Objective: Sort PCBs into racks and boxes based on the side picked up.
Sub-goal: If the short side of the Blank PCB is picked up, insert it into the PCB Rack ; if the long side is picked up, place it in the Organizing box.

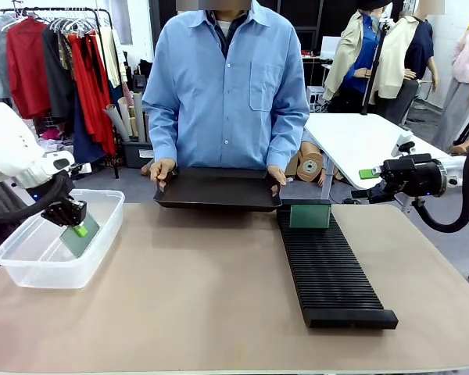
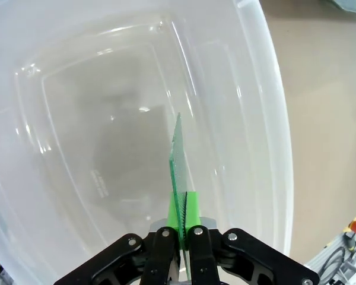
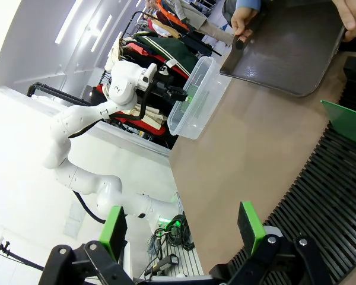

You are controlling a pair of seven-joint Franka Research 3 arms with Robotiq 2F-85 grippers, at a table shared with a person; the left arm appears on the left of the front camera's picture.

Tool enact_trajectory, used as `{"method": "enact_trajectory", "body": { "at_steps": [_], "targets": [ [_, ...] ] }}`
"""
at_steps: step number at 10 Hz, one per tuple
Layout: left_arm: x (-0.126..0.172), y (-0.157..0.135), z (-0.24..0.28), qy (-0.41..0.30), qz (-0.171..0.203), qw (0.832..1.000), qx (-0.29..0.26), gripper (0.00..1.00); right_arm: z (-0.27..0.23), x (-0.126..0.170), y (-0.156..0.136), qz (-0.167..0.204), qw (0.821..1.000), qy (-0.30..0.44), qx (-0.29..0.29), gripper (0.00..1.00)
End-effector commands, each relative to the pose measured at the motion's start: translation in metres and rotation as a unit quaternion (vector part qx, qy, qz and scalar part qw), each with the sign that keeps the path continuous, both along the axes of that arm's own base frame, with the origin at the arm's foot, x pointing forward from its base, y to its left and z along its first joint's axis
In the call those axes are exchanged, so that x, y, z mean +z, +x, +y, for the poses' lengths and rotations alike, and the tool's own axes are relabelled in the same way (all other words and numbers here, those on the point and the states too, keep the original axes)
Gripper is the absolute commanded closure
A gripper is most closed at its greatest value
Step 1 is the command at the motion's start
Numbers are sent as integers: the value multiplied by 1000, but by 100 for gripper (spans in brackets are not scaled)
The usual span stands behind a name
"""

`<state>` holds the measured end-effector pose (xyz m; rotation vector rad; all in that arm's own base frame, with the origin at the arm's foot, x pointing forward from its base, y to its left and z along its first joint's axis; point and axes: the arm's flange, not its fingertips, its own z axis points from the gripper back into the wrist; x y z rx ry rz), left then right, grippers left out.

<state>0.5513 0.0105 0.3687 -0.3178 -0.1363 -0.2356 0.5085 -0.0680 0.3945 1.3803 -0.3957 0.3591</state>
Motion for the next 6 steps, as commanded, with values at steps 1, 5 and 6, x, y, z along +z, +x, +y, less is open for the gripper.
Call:
{"method": "enact_trajectory", "body": {
  "at_steps": [1, 5, 6],
  "targets": [
    [-8, 4, 7, -17, -6, 1000, 0, 62, 0, 1, 0, -6, 1000, -2, -1, 0],
    [-15, 7, 10, -29, -11, 999, 7, 0, 0, 1, 0, -6, 1000, -2, -1, 0],
    [-9, 6, 10, -22, -17, 1000, 8, 0, 0, 1, 0, -6, 1000, -2, -1, 0]
  ]
}}
